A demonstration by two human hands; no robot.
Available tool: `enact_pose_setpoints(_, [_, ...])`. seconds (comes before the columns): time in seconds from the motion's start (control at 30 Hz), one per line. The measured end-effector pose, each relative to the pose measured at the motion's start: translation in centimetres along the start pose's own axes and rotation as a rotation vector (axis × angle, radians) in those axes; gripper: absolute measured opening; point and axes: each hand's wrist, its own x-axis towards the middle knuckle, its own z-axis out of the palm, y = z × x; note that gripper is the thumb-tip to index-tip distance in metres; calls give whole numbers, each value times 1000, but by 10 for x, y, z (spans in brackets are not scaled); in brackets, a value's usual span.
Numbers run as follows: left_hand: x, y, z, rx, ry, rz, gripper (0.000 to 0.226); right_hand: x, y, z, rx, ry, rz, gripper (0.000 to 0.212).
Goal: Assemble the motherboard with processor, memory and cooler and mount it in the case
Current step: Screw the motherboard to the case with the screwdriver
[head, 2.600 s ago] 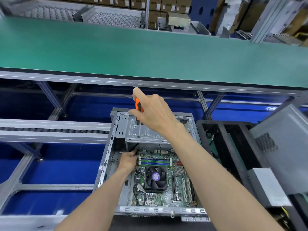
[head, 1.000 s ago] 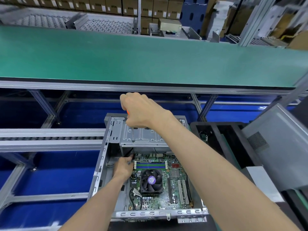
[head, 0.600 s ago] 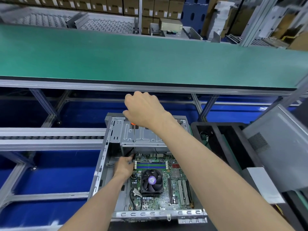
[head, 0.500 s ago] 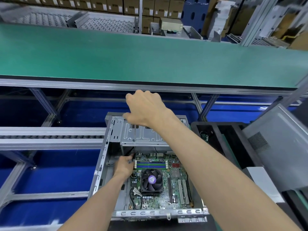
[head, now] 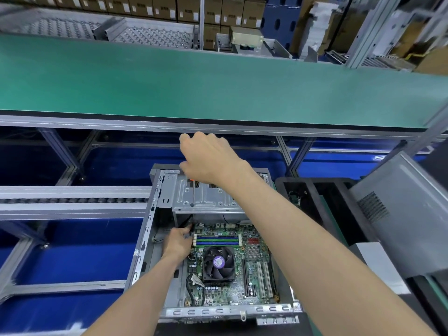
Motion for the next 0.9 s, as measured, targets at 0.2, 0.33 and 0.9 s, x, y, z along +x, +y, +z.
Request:
enact_pose_setpoints(0.2, [4, -2, 2, -42, -17, -19, 42, 0, 0, -3, 110, -54, -47, 27])
enact_pose_setpoints(0.33, [7, -6, 4, -55, -10, -15, 42, 0, -2, 1, -53, 29, 13, 21])
enact_pose_setpoints(0.9, [11, -11, 5, -8, 1, 11, 41, 4, -3, -5, 24, -64, -5, 15])
